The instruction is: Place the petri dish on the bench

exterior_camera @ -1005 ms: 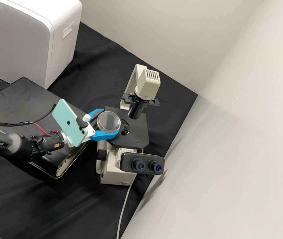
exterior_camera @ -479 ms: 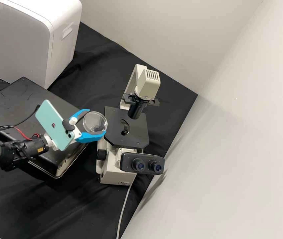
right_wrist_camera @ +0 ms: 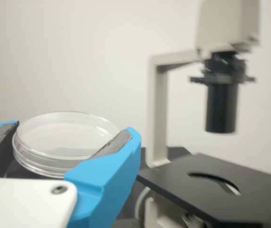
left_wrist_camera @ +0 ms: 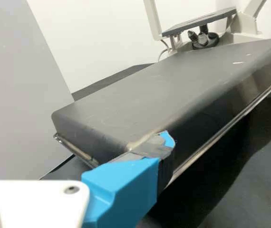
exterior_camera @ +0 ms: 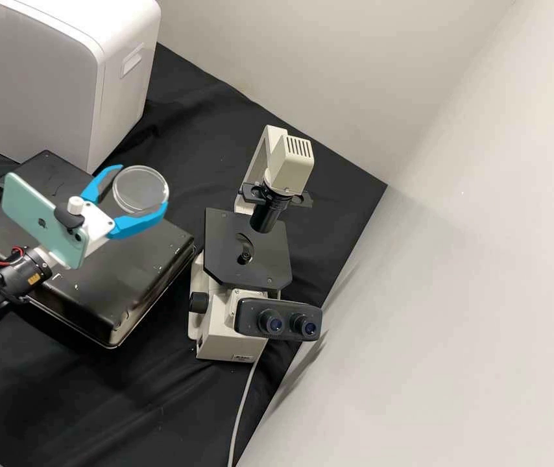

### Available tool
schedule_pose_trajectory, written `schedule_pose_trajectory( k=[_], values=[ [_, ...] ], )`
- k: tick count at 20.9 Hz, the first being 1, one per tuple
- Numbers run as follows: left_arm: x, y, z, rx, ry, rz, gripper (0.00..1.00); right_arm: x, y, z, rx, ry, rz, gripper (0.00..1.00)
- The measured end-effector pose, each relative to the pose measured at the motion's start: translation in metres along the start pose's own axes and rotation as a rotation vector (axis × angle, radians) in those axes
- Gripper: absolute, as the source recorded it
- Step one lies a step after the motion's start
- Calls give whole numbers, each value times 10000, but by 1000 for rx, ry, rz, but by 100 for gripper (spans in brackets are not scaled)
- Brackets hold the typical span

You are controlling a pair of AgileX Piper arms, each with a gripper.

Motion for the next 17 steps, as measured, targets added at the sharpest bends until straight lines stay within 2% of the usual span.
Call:
schedule_pose_trajectory(
  k=[3,6,8,10,12,14,17],
  values=[
    [11,-33,5,10,1,-17,100,-55,-25,-64,1,31,-17,0],
    [14,-47,5,15,6,-26,100,-64,-22,-71,-3,35,-17,0],
    [8,-54,3,7,20,-32,100,-54,-45,-51,-7,28,-23,0],
    [-4,-63,0,11,42,-41,100,-28,-122,8,-17,3,-52,0],
    [-23,-78,11,1,62,-54,100,-8,-244,64,-25,-23,-101,0],
    [-42,-88,57,16,44,-60,100,-7,-367,78,-37,-31,-151,0],
    [-59,-89,107,40,13,-58,100,18,-526,67,-77,-23,-192,0]
  ],
)
